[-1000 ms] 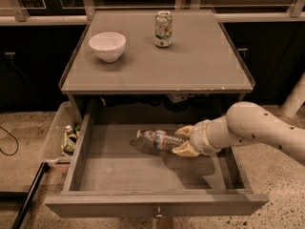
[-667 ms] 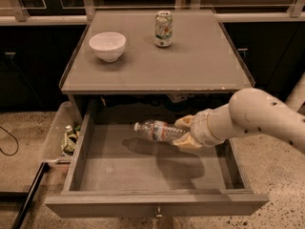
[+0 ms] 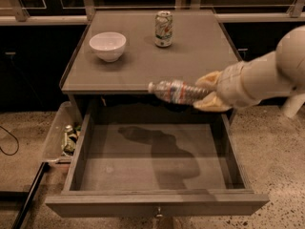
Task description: Pick water bottle from top drawer and place on counter
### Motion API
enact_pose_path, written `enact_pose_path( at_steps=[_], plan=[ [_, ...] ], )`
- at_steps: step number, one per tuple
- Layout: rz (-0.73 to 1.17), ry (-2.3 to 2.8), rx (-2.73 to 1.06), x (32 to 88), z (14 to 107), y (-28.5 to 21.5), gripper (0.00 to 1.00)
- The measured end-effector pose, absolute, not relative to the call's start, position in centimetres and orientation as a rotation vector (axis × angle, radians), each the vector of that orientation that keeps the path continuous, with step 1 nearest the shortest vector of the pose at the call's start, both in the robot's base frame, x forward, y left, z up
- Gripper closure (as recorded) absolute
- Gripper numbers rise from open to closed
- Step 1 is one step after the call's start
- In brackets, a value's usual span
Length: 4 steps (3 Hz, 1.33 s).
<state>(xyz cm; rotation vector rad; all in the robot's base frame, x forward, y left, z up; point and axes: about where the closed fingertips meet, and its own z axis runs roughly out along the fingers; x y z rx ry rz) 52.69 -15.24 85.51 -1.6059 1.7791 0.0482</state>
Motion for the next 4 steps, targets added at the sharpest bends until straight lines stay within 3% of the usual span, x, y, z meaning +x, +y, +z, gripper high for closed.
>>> enact_pose_path(
  at_steps=[2,4],
  plan=[
    [-0.036,1.731,-1.512,55.1,95.4,-19.1,1.00],
    [-0.084,1.707,-1.491,56.6,96.5,-19.6,1.00]
  ],
)
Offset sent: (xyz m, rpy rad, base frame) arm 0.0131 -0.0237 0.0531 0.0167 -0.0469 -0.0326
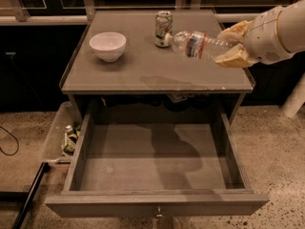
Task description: Pick water bottle from top drawer and place on counter
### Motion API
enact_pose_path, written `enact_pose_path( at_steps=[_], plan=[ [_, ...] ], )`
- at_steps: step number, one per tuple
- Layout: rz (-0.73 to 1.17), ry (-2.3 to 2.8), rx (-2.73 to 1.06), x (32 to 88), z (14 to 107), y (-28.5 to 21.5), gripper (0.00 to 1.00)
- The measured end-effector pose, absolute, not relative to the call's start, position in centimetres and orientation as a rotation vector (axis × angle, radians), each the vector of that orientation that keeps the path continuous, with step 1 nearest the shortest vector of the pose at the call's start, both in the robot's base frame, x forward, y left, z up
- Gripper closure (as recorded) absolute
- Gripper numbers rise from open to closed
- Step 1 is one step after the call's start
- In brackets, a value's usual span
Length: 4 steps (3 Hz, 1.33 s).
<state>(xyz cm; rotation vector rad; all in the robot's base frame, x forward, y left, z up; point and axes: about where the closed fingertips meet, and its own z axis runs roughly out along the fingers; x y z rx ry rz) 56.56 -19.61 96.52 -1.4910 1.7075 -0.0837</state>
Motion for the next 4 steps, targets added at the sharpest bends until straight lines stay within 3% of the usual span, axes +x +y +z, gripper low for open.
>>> enact_pose_path(
  at_steps=[4],
  plan=[
    [-0.124,1.809,-1.428,67.7,94.9,-22.2,1.00]
  ],
)
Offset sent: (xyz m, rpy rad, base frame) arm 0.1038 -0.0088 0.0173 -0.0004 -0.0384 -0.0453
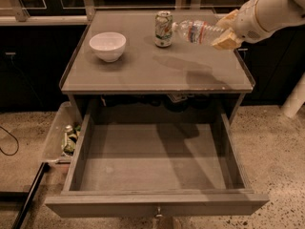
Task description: Pick water bottle from top drawer and place on counter
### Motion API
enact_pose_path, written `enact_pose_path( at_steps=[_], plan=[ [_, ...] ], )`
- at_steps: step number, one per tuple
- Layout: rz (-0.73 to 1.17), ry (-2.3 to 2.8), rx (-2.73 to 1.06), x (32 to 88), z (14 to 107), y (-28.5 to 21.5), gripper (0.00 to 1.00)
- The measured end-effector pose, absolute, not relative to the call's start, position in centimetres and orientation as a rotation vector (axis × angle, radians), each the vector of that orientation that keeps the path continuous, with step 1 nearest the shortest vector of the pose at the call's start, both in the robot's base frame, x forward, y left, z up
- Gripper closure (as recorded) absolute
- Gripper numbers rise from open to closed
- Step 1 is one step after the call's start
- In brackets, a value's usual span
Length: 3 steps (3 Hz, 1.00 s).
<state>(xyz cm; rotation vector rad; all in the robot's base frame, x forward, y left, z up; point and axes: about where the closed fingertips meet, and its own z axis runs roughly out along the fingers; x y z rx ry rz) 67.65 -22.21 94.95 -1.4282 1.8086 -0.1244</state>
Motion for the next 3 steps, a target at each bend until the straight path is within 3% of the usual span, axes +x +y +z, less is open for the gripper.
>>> enact_pose_path(
  at_steps=[3],
  plan=[
    [0.049,1.940,-1.468,70.5,87.2,-21.6,1.00]
  ],
)
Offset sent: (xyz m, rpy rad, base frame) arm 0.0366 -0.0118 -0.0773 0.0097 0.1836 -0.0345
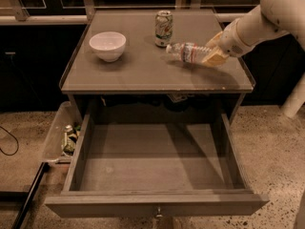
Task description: Pick water bottle from top drawer and place on counter
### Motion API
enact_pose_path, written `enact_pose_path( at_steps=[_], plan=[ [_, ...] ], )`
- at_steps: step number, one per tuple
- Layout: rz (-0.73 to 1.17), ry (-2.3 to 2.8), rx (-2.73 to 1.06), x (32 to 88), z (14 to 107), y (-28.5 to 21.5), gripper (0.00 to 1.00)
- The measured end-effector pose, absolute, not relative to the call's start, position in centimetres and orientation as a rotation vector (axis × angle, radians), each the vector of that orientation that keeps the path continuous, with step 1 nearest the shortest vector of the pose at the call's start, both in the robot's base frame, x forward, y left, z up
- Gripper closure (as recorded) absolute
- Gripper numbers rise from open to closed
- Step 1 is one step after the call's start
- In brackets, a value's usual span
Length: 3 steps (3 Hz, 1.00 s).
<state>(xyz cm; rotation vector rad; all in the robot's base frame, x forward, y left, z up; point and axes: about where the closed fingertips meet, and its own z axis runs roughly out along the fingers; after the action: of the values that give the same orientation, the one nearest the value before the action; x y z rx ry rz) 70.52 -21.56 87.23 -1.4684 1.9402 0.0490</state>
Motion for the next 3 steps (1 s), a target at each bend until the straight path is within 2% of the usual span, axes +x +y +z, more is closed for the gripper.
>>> enact_pose_path(
  at_steps=[1,2,3],
  plan=[
    [0.173,1.892,-1.532,69.8,86.3,-18.1,1.00],
    [0.215,1.829,-1.584,68.8,87.0,-14.9,0.82],
    [0.217,1.826,-1.587,68.8,87.0,-14.7,0.57]
  ],
)
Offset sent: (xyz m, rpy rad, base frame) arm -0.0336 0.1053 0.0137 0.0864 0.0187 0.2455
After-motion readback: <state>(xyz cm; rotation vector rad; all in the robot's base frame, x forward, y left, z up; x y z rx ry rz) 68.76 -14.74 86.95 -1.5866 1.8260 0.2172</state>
